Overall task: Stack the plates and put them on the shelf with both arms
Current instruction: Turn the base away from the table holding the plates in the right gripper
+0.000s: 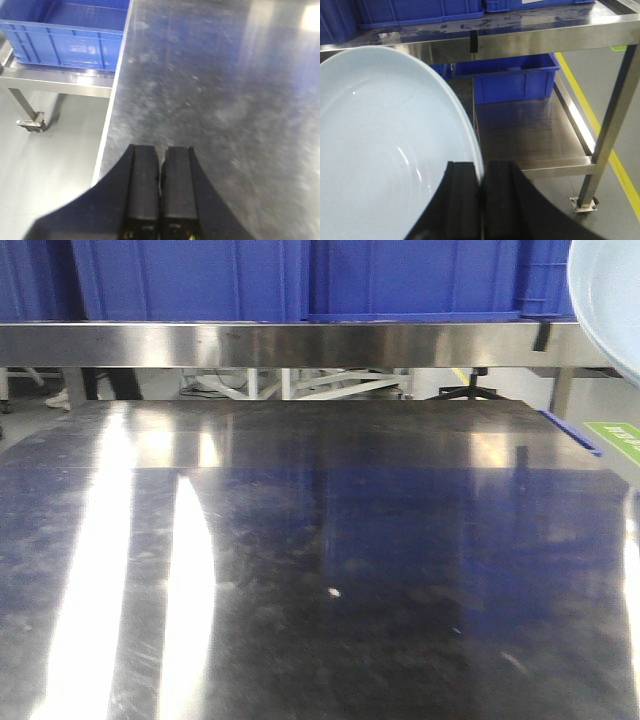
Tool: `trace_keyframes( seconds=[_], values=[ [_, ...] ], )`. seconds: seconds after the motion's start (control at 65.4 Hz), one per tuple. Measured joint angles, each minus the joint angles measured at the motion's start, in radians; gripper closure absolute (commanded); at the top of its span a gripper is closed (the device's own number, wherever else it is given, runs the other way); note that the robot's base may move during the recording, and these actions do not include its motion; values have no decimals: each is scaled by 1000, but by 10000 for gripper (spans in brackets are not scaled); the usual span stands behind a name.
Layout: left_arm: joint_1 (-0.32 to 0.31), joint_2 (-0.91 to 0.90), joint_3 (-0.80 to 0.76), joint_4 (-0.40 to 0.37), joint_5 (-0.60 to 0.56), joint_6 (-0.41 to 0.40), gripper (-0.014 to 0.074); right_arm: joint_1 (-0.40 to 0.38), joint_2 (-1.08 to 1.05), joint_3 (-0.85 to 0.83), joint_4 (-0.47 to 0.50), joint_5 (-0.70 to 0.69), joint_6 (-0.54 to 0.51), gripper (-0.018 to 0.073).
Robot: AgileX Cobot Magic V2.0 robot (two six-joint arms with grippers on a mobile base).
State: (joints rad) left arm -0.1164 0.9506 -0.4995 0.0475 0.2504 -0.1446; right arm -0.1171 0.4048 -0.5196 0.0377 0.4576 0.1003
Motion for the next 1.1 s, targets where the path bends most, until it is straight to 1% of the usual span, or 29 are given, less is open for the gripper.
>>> trace_keyframes(
  seconds=[1.102],
  values=[
    [0,0,0,0,-3,0,504,0,0,6,0,0,0,512]
  ],
)
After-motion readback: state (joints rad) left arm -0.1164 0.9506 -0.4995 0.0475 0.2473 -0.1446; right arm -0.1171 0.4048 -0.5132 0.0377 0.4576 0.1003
